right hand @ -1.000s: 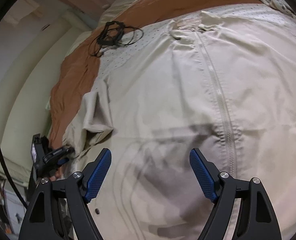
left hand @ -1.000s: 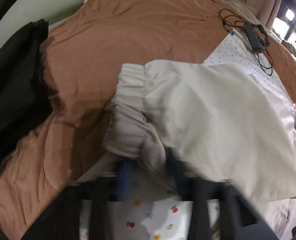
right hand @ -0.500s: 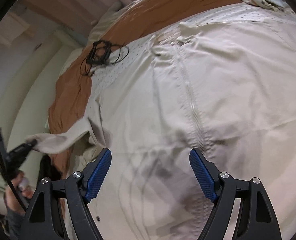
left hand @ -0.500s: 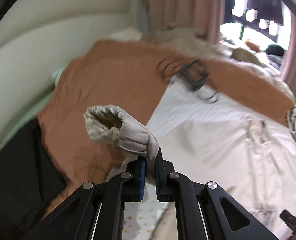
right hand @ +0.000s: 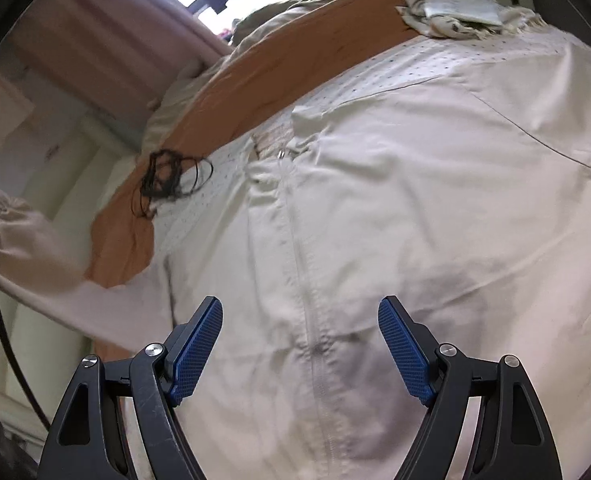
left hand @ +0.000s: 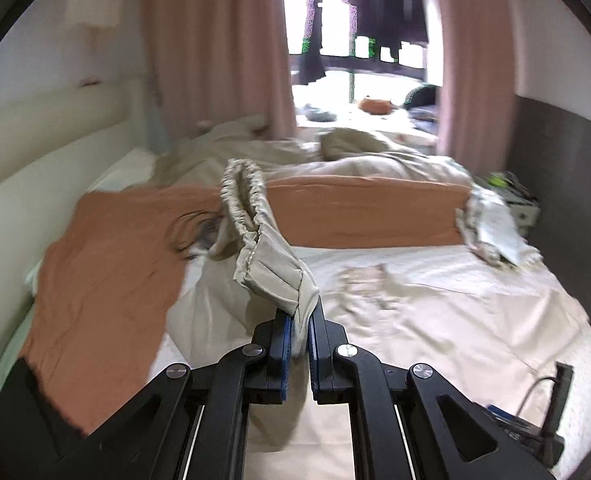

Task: Fold large clothes
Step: 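Lay the sleeve onto the jacket body and open the left tool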

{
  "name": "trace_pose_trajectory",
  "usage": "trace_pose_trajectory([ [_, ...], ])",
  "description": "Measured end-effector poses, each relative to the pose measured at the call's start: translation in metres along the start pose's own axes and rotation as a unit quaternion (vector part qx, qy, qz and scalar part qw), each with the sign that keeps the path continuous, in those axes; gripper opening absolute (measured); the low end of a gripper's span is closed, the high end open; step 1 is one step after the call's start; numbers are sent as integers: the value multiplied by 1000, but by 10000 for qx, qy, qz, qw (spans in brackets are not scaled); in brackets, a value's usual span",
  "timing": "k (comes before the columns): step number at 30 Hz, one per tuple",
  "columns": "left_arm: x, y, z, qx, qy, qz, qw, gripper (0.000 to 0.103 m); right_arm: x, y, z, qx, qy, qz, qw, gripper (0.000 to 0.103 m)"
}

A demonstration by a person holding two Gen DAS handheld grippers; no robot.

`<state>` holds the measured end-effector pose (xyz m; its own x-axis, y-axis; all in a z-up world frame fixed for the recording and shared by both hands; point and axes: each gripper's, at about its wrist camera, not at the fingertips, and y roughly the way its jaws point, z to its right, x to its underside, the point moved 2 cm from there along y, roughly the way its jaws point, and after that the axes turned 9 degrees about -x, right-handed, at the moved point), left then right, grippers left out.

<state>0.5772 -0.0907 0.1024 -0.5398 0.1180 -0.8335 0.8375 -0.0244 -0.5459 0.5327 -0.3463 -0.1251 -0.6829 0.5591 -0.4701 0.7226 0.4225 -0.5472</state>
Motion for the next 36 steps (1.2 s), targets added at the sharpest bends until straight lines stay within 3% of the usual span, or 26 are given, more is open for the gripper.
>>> trace_pose_trajectory([
  [5, 1, 18, 54, 404, 320, -166, 9985, 7, -9, -13, 19, 82, 148, 183, 9997, 81],
  [11, 24, 52, 97, 753, 374, -497, 9952, 7, -15, -18, 42, -49, 501, 179, 9986, 81],
  [18, 65, 84, 147, 1419, 586, -1021, 9829, 8, -23, -27, 64, -12, 794, 291, 9964, 81],
  [21, 82, 103, 156, 1604, 424, -1488, 9749, 17, -24, -29, 72, -81, 979, 306, 9947, 81],
  [23, 92, 111, 155, 1800, 190, -1785, 9671, 28, -25, -30, 74, -118, 1045, 302, 9940, 81],
  [24, 97, 113, 150, 1872, 35, -1941, 9630, 40, -25, -29, 73, -132, 1069, 292, 9938, 81],
  [25, 100, 113, 144, 1886, -104, -2034, 9607, 56, -24, -28, 72, -150, 1100, 278, 9934, 81],
  [27, 101, 106, 127, 1773, -266, -2041, 9624, 72, -22, -27, 67, -251, 1121, 260, 9930, 81],
  [32, 96, 67, 63, 1133, -559, -1711, 9771, 75, -17, -20, 54, -497, 983, 109, 9939, 81],
  [36, 102, 47, 17, 565, -558, -1569, 9844, 76, -13, -14, 63, -287, 1113, 117, 9933, 81],
])
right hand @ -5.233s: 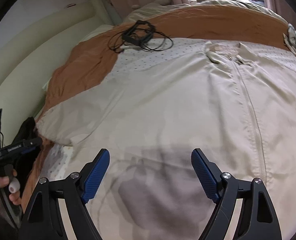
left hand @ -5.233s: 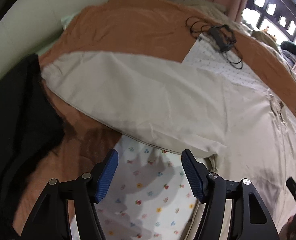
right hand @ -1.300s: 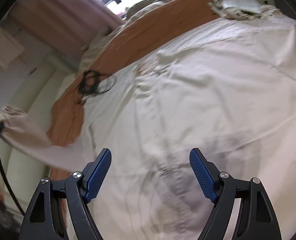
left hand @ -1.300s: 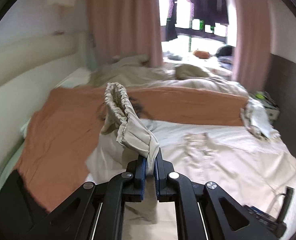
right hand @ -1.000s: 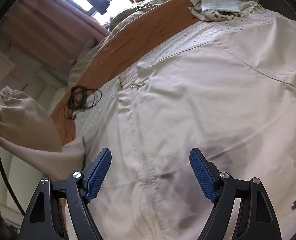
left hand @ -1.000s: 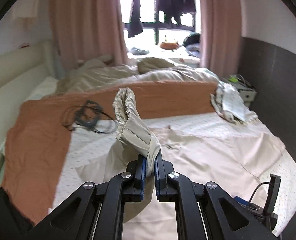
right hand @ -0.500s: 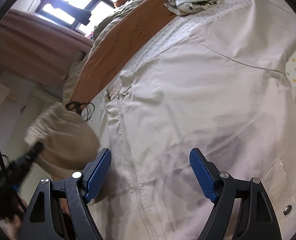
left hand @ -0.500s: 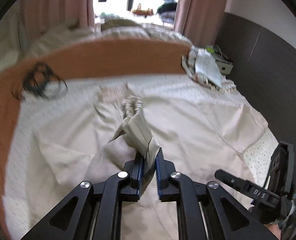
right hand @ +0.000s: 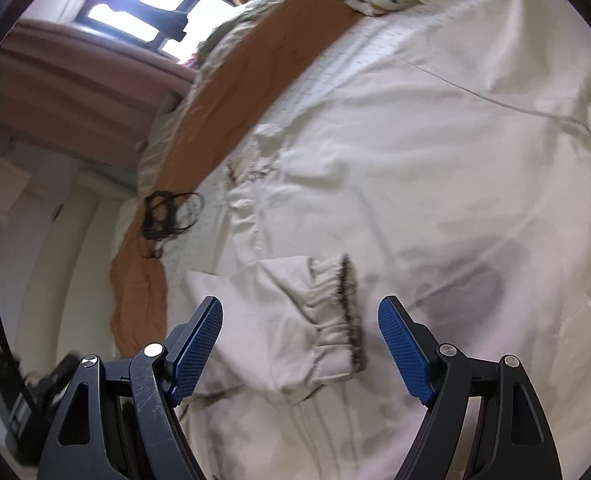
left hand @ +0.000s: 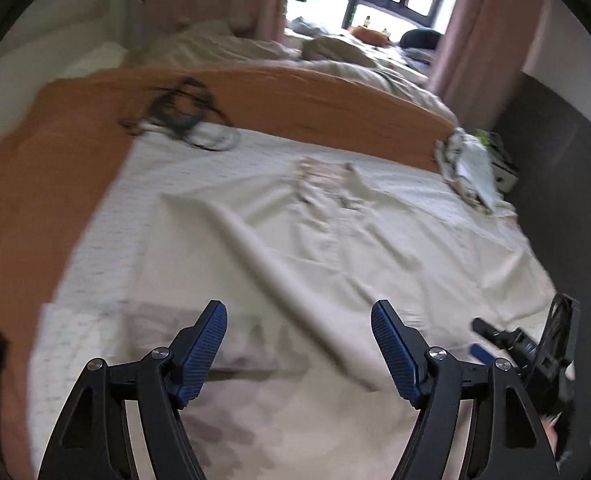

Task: Fold large clothes
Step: 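Lay the sleeve onto the jacket body and open the left tool, then grasp the other elastic sleeve cuff with the right tool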

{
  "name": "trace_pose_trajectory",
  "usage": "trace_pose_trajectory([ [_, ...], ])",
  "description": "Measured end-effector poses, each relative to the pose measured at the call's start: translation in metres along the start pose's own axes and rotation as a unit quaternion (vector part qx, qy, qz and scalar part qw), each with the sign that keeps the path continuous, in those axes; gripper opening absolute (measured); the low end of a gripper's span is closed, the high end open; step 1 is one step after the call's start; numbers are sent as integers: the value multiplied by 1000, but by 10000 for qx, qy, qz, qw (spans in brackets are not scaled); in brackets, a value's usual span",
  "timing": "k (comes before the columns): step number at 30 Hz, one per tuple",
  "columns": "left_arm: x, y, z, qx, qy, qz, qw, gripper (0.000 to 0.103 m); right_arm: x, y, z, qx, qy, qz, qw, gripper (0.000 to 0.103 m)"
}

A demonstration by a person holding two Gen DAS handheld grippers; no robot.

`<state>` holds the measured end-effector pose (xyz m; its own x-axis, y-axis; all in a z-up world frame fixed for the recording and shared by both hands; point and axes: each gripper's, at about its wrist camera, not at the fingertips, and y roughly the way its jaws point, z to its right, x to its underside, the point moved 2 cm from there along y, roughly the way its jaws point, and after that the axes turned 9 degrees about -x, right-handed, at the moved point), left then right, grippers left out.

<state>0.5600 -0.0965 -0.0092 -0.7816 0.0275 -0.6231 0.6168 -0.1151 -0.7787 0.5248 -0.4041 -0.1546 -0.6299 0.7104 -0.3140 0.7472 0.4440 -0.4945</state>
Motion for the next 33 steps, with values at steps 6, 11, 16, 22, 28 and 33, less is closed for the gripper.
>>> trace_pose_trajectory([
  [6, 21, 12, -59, -370, -227, -98, 9990, 76, 2, 20, 10, -20, -22, -280, 9996, 81],
  [11, 48, 46, -99, -456, -541, -382, 9968, 75, 5, 47, 19, 454, -338, -591, 9966, 80],
  [16, 67, 77, -125, -758, -582, -615, 9935, 62, 14, 73, 25, 624, -419, -914, 9930, 76],
  [22, 81, 111, -142, -1402, -166, -793, 9868, 62, 21, 94, 13, 738, -779, -1042, 9888, 66],
  [28, 100, 146, -164, -2062, 198, -1166, 9713, 38, 14, 102, 15, 500, -941, -999, 9893, 14],
  [33, 101, 148, -187, -1959, -271, -1168, 9733, 38, -12, 64, 2, 207, -1086, 18, 9939, 10],
])
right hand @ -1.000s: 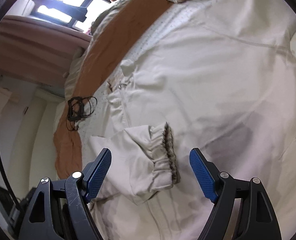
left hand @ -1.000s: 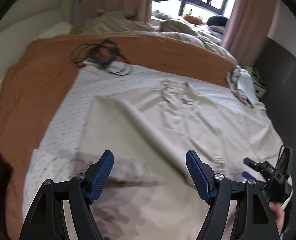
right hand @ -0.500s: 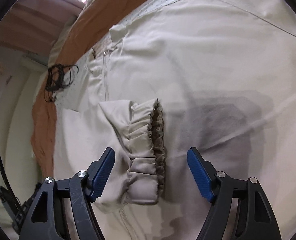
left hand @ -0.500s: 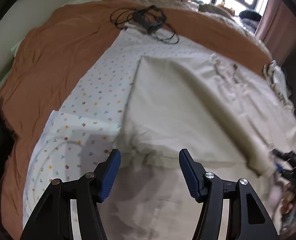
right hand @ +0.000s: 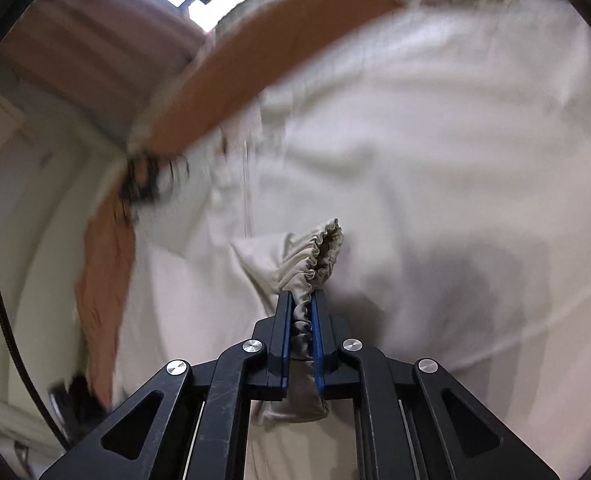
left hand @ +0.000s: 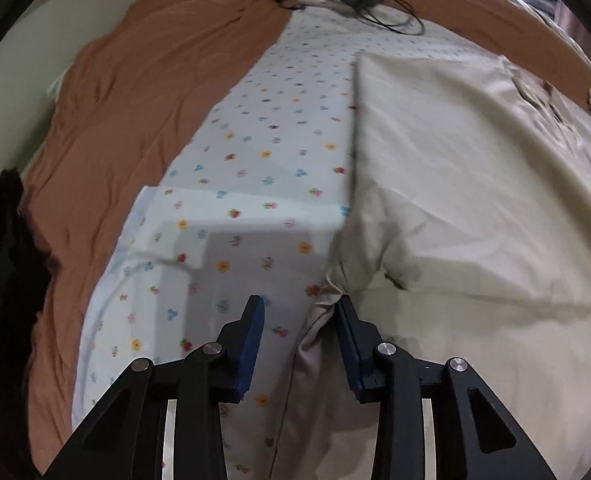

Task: Fold large clothes
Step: 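Grasp the other elastic sleeve cuff with the right tool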

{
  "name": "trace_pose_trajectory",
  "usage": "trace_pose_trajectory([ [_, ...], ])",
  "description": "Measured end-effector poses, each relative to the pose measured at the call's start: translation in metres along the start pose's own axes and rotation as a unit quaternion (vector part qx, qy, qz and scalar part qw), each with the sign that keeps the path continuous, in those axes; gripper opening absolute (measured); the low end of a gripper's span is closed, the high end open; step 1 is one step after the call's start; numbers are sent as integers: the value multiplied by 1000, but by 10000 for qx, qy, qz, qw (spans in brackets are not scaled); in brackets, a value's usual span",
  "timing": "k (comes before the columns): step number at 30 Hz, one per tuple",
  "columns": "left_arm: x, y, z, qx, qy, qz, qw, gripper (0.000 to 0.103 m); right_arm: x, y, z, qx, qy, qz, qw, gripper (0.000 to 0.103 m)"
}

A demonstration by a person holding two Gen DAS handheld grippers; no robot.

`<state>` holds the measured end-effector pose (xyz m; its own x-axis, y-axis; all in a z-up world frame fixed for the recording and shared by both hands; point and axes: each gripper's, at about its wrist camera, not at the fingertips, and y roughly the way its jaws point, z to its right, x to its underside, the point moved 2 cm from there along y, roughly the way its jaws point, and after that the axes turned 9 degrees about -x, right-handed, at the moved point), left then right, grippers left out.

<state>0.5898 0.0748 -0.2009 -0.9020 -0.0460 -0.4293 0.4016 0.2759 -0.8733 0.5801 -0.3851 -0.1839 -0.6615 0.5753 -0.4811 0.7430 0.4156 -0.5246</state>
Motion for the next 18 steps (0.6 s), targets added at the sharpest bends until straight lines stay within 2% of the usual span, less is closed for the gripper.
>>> trace_pose_trajectory([
  [3, 0, 3, -5, 60, -16, -39, 10000, 38, -11, -20, 3, 102, 17, 485, 9988, 10],
  [4, 0, 3, -6, 62, -31, -39, 10000, 38, -12, -20, 8, 141, 133, 460, 9988, 11],
  [5, 0, 2, -6, 61, -46, -44, 10000, 38, -11, -17, 11, 181, 200, 372, 9989, 13],
  [7, -3, 3, -7, 69, -87, -67, 9999, 38, -6, -4, 23, 386, 440, -144, 9982, 16],
  [8, -3, 2, -5, 57, -91, -72, 9999, 38, -2, -2, 25, 444, 525, -247, 9973, 16],
  [10, -2, 0, -3, 27, -90, -70, 9999, 38, 2, -6, 29, 464, 648, -331, 9963, 29],
  [12, -1, -1, -2, 34, -108, -58, 9999, 38, 7, -12, 31, 334, 829, -361, 9953, 35],
  [14, -1, 0, -3, 57, -119, -54, 9999, 38, 14, -17, 32, 288, 970, -449, 9939, 35],
  [16, 1, 1, -4, 76, -139, -43, 9999, 38, 24, -19, 29, 577, 925, -540, 9926, 35],
  [18, 1, 1, -5, 94, -159, -40, 9998, 38, 31, -12, 26, 626, 844, -693, 9920, 35],
])
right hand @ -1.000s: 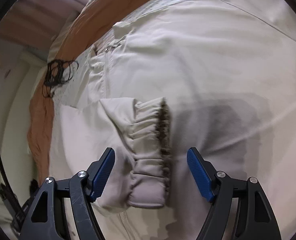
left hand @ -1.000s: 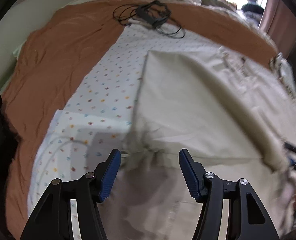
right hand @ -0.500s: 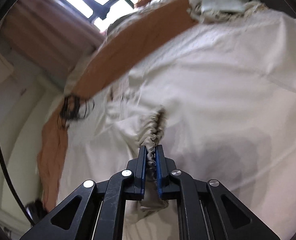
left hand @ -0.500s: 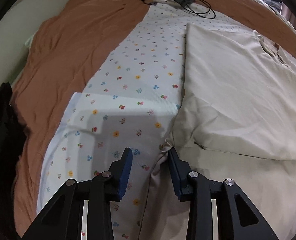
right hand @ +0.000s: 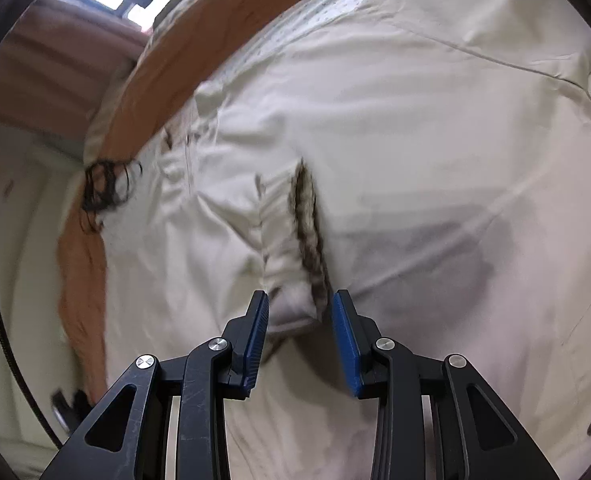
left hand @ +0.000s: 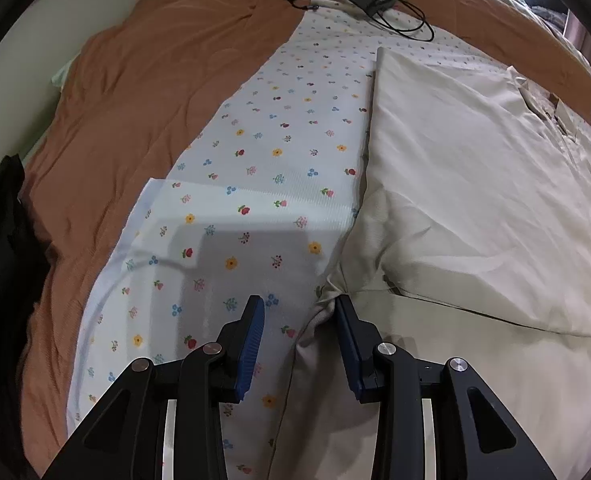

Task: Fold large clothes
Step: 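Grasp the other elastic sleeve cuff with the right tool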

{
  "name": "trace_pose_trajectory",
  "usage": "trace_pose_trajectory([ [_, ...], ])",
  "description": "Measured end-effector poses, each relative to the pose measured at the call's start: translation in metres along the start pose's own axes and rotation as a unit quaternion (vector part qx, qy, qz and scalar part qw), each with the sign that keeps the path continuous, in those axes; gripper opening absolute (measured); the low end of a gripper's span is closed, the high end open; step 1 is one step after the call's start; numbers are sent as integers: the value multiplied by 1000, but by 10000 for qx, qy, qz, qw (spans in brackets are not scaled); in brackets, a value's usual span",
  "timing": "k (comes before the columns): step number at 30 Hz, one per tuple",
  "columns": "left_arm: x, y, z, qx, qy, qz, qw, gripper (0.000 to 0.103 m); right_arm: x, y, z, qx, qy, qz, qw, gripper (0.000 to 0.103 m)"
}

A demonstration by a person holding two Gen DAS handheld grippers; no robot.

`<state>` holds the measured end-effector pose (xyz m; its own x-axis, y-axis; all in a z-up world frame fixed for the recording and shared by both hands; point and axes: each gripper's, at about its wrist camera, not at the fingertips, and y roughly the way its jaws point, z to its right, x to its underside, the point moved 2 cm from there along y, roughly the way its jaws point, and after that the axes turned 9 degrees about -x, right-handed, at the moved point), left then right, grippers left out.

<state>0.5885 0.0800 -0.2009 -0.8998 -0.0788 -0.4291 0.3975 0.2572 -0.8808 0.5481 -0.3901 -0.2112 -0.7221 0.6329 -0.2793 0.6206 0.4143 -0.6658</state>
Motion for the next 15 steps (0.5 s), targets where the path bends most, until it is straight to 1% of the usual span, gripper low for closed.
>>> trace_pose_trajectory([
  [3, -1, 0, 0, -17, 21, -8, 10000, 38, 2, 18, 7, -37, 62, -179, 9998, 35],
  [8, -3, 3, 1, -88, 117, -15, 9999, 38, -8, 25, 4, -111, -134, 107, 9998, 32],
  [13, -1, 2, 0, -168, -23, -69, 9998, 40, -16, 30, 6, -198, -162, 186, 9995, 31],
  [15, -1, -3, 2, -231, 4, -71, 9997, 40, -18, 31, 6, -229, -176, 153, 9995, 31],
])
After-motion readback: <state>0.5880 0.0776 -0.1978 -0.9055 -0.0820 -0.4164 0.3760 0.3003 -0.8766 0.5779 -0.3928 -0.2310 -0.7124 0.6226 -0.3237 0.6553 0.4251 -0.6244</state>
